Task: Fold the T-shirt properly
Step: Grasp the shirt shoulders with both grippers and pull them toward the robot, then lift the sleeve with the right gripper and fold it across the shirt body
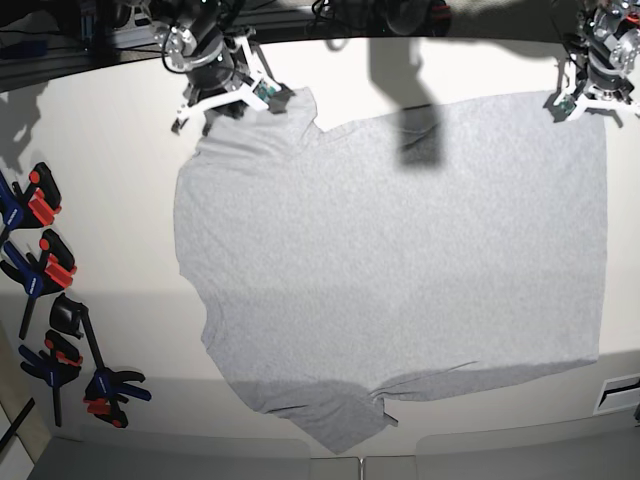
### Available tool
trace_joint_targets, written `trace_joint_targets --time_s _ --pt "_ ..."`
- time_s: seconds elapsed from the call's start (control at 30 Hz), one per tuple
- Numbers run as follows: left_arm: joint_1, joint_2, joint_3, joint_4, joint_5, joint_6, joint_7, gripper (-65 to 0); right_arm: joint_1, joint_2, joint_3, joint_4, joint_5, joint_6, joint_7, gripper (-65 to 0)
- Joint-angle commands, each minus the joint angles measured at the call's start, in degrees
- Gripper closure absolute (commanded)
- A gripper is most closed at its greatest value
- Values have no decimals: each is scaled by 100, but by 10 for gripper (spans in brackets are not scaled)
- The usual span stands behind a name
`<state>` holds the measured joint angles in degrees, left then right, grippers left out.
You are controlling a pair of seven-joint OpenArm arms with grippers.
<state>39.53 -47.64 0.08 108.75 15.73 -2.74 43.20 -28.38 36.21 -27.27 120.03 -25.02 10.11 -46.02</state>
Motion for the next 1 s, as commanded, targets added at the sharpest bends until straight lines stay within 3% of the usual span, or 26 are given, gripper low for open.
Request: trace_joint_targets --time_s 0.0,0.13,0.27,0.37,0.43,0.53,0.57,0.67,0.83,0.97 --pt "13 -98 -35 136 109 127 -50 0 11 63 26 164 -9 -31 72 0" --pt "15 -98 -37 190 470 129 -35 0 125 61 26 254 -9 -31 70 0" --pt "33 -98 -35 190 385 94 492 0 170 61 26 254 11 -31 70 0" --pt "31 -98 -35 186 -195 -531 457 0 170 61 26 254 11 -31 70 0" --pt "33 -96 -35 186 -658 -702 249 0 170 61 26 254 11 -31 70 0" --pt "31 -96 -35 186 -872 -697 -229 -302 168 61 26 254 11 -31 48 0" --pt "28 -98 -35 184 -841 -697 -407 -349 168 63 26 254 11 -28 50 0" --pt "26 -96 -35 136 -678 -721 -809 -356 170 61 26 254 11 -31 50 0" --pt "31 -96 -35 -203 -798 -1200 -704 -357 168 61 26 254 7 -28 48 0" --pt "-46 -98 -35 -713 -809 -1215 -863 -356 168 61 26 254 -44 -28 -42 0"
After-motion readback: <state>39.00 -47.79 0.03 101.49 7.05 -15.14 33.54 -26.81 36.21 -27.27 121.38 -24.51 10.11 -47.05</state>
